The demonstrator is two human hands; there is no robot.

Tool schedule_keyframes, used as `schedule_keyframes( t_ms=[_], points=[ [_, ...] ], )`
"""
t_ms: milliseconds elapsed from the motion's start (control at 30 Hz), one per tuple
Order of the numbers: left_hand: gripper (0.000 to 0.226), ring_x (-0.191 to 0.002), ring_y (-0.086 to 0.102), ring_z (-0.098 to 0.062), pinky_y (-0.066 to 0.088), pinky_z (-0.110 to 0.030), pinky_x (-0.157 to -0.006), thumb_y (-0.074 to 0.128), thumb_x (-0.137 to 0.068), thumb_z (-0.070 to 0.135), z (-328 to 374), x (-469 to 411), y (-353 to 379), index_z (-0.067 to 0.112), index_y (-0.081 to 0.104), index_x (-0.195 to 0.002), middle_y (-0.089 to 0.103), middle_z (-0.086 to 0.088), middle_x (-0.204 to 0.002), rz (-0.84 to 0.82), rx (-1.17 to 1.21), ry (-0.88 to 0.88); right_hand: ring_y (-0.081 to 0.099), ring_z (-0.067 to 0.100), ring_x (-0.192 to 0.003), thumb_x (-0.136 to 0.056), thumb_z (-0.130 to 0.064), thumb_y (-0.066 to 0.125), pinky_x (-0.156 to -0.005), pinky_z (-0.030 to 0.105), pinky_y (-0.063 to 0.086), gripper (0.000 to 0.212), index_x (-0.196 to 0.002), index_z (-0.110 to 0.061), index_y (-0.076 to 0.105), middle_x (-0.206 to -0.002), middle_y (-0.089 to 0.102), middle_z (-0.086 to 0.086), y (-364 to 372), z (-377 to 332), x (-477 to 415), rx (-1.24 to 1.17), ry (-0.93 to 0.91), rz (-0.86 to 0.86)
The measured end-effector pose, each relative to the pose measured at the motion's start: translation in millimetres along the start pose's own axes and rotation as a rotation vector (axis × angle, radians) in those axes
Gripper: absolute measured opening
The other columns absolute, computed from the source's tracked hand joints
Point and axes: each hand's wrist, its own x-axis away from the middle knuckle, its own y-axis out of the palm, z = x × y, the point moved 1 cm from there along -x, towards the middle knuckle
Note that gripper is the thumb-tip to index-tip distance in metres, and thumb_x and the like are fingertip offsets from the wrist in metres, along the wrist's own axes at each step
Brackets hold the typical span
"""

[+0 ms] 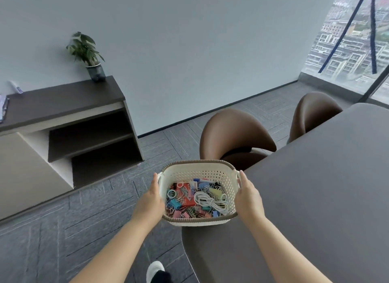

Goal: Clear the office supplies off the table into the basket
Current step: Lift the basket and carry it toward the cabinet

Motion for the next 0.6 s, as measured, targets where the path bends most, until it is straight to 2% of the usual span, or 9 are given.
schedule_keyframes(
  t_ms=[67, 133, 233, 300, 367, 400, 467, 533, 600],
  points=[
    [0.071, -0.046, 0.039, -0.009, 0.033, -0.02, -0.04, 0.037, -0.094, 0.008, -27, -20, -17, 0.016, -0.011, -0.147, 0.043, 0.008, -0.077, 0.045, 0.006, -0.006, 0.041, 0.025, -0.127, -0.09, 0.005, 0.031, -0.097, 0.034, 0.039, 0.064, -0.146, -0.024, 0.019, -0.147, 0.036, 0.003, 22, -30, -14, 0.004, -0.044, -0.011],
    [0.072, -0.047, 0.041, -0.01, 0.034, -0.021, -0.041, 0.036, -0.094, 0.007, -53, -44, -35, 0.017, -0.011, -0.147, 0.035, 0.011, -0.085, 0.091, 0.034, -0.015, 0.043, 0.025, -0.125, -0.089, 0.004, 0.033, -0.095, 0.033, 0.039, 0.064, -0.146, -0.023, 0.019, -0.146, 0.038, 0.003, 47, -62, -32, 0.034, -0.093, -0.011],
    [0.07, -0.051, 0.045, -0.012, 0.038, -0.024, -0.044, 0.036, -0.094, 0.007, -98, -89, -66, 0.017, -0.009, -0.147, 0.04, 0.007, -0.092, 0.133, 0.068, -0.045, 0.048, 0.023, -0.119, -0.089, 0.004, 0.034, -0.088, 0.031, 0.041, 0.063, -0.145, -0.023, 0.022, -0.142, 0.042, 0.005, 94, -115, -69, 0.058, -0.161, -0.031],
    [0.069, -0.06, 0.056, -0.016, 0.047, -0.029, -0.05, 0.036, -0.094, 0.008, -135, -122, -90, 0.019, -0.006, -0.147, 0.054, -0.005, -0.11, 0.164, 0.094, -0.078, 0.051, 0.022, -0.113, -0.09, 0.003, 0.033, -0.085, 0.033, 0.045, 0.062, -0.145, -0.025, 0.021, -0.14, 0.044, 0.005, 130, -157, -96, 0.069, -0.197, -0.059],
    [0.068, -0.062, 0.058, -0.015, 0.047, -0.028, -0.047, 0.037, -0.094, 0.009, -171, -153, -121, 0.02, -0.004, -0.148, 0.05, -0.009, -0.132, 0.187, 0.097, -0.118, 0.053, 0.018, -0.101, -0.091, 0.003, 0.032, -0.076, 0.032, 0.049, 0.062, -0.144, -0.026, 0.021, -0.137, 0.046, 0.006, 168, -204, -120, 0.049, -0.206, -0.09],
    [0.069, -0.058, 0.055, -0.013, 0.043, -0.025, -0.043, 0.038, -0.094, 0.009, -188, -166, -137, 0.021, -0.004, -0.148, 0.048, -0.008, -0.135, 0.198, 0.103, -0.137, 0.053, 0.016, -0.095, -0.091, 0.003, 0.032, -0.071, 0.03, 0.049, 0.061, -0.144, -0.026, 0.022, -0.135, 0.047, 0.007, 186, -228, -129, 0.033, -0.209, -0.106],
    [0.069, -0.051, 0.046, -0.008, 0.034, -0.018, -0.04, 0.039, -0.095, 0.01, -221, -191, -170, 0.02, -0.003, -0.148, 0.054, -0.006, -0.128, 0.23, 0.114, -0.161, 0.055, 0.016, -0.092, -0.093, 0.001, 0.034, -0.068, 0.03, 0.052, 0.058, -0.143, -0.026, 0.025, -0.133, 0.049, 0.008, 222, -272, -147, 0.006, -0.245, -0.14],
    [0.068, -0.047, 0.043, -0.006, 0.029, -0.015, -0.038, 0.04, -0.095, 0.01, -252, -213, -202, 0.019, -0.001, -0.148, 0.061, -0.005, -0.106, 0.273, 0.107, -0.193, 0.056, 0.018, -0.095, -0.094, -0.004, 0.039, -0.071, 0.032, 0.052, 0.054, -0.142, -0.025, 0.027, -0.132, 0.051, 0.007, 253, -314, -161, 0.004, -0.306, -0.174],
    [0.067, -0.046, 0.042, -0.005, 0.026, -0.014, -0.037, 0.04, -0.095, 0.01, -280, -232, -229, 0.019, 0.0, -0.148, 0.058, -0.001, -0.089, 0.322, 0.099, -0.226, 0.058, 0.02, -0.099, -0.093, -0.007, 0.045, -0.076, 0.035, 0.054, 0.054, -0.141, -0.025, 0.028, -0.132, 0.052, 0.005, 280, -353, -173, 0.005, -0.358, -0.198]
  ],
)
